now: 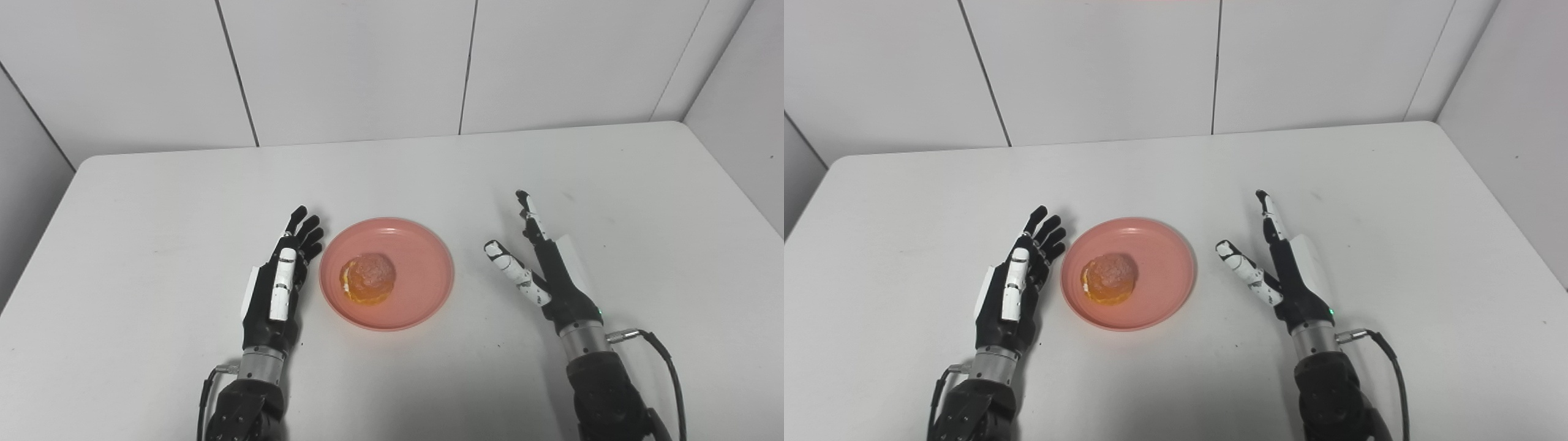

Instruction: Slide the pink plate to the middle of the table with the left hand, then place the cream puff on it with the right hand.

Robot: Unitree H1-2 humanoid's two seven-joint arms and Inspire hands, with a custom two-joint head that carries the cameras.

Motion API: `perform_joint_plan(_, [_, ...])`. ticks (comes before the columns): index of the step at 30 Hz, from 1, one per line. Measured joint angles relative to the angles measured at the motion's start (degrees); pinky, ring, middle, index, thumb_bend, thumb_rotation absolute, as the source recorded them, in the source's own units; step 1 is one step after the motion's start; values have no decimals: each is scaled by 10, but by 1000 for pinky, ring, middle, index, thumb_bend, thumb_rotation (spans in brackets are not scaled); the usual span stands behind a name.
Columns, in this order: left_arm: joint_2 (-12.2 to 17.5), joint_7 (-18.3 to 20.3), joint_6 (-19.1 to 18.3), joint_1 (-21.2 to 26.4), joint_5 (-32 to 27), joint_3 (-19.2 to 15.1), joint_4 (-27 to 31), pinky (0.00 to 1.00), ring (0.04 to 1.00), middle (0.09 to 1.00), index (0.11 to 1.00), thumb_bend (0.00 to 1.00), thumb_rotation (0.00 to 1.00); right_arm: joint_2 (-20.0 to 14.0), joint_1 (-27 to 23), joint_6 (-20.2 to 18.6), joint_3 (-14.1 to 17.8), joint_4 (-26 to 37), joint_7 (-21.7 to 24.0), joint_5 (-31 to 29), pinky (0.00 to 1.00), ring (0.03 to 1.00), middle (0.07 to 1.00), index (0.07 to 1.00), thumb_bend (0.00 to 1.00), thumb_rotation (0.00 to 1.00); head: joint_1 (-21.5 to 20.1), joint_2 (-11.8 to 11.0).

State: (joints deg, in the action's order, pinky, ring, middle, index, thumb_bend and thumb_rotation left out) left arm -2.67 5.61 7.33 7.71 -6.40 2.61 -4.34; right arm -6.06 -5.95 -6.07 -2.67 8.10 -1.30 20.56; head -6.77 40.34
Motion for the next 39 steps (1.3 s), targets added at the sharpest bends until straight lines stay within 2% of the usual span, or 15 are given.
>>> perform_joint_plan(3, [2, 0, 0, -2, -1, 0, 2, 992, 979, 982, 986, 429, 1000, 8, 15, 4, 1, -11, 0, -34, 924, 974, 999, 999, 599, 1000, 4, 1])
perform_joint_plan(6, [3, 0, 3, -11, 0, 0, 12, 1000, 986, 990, 994, 436, 1000, 20, 26, 28, 3, -13, 0, -76, 908, 977, 998, 993, 537, 1000, 10, 4])
perform_joint_plan(9, [2, 0, 9, -18, 0, 0, 17, 1000, 992, 1000, 1000, 434, 1000, 27, 32, 50, 4, -23, 2, -113, 957, 991, 1000, 999, 499, 1000, 22, 6])
perform_joint_plan(16, [-1, -3, 32, -25, 7, 2, 18, 1000, 1000, 1000, 1000, 422, 1000, 27, 34, 78, -10, -43, 13, -150, 999, 992, 992, 984, 457, 1000, 38, 10])
perform_joint_plan(23, [-4, -4, 25, -45, 15, 8, 37, 1000, 1000, 1000, 1000, 383, 1000, 28, 30, 88, -21, -55, 23, -156, 972, 971, 981, 973, 471, 1000, 37, 12])
perform_joint_plan(31, [-5, -11, 16, -48, 29, 13, 39, 1000, 1000, 1000, 1000, 381, 1000, 27, 27, 95, -37, -64, 39, -151, 953, 958, 967, 970, 431, 1000, 39, 14])
perform_joint_plan(39, [-4, -11, 16, -48, 30, 12, 38, 1000, 1000, 1000, 1000, 392, 1000, 25, 27, 99, -38, -67, 57, -158, 956, 956, 967, 972, 377, 1000, 45, 12])
